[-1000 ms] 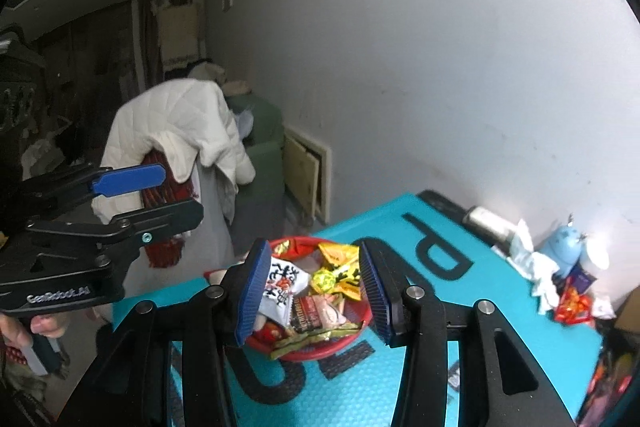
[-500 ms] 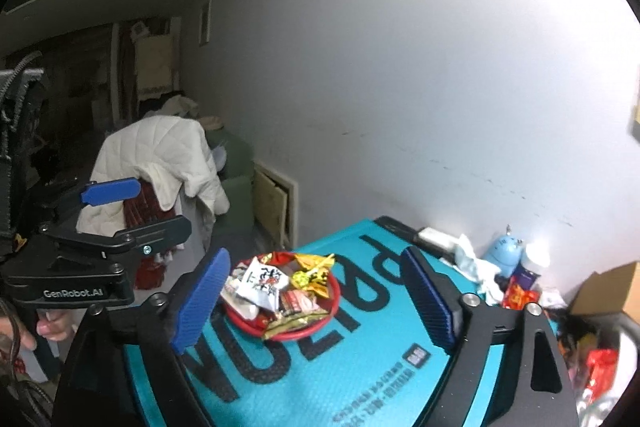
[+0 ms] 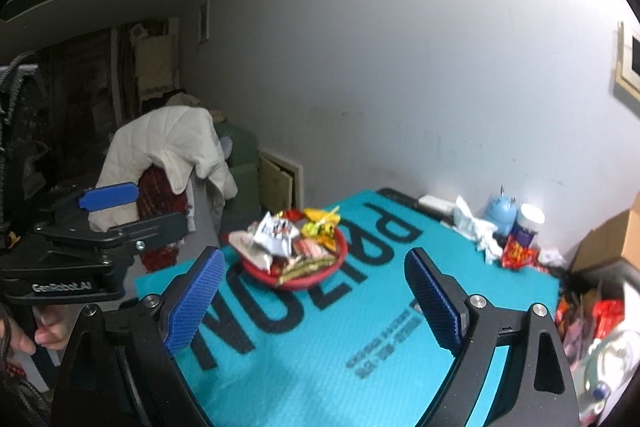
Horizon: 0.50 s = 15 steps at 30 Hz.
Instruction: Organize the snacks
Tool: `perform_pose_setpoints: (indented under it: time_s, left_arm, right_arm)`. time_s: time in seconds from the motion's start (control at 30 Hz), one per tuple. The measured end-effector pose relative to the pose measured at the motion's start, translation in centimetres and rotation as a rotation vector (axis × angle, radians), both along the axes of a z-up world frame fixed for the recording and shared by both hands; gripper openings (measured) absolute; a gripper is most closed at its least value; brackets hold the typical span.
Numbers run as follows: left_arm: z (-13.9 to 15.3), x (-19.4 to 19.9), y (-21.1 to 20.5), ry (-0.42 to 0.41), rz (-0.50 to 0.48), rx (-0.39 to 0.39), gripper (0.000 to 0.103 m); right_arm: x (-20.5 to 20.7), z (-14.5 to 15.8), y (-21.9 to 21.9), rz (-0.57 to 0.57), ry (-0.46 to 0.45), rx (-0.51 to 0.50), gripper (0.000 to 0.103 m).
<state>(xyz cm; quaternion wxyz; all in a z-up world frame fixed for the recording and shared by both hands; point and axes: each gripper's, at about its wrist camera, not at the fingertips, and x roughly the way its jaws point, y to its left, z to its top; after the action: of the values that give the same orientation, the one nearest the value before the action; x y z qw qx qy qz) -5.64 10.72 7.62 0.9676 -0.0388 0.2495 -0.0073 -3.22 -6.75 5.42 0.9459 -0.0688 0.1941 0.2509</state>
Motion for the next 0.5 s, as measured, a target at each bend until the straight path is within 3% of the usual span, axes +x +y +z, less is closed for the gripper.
perform_pose_setpoints:
  time_s: [0.17, 0.5]
  left_arm:
    - [-0.8, -1.0, -0.7, 0.018, 0.044, 0.000, 0.087]
    - [-1.0, -1.8, -0.8, 0.033, 0.092, -0.004, 0.087]
  right_arm:
    - [0.1, -1.3, -0.2, 0.033, 0.039, -0.012, 0.092]
    - [-0.6, -1.0, -0.5, 0.053, 0.047, 0.008, 0.092]
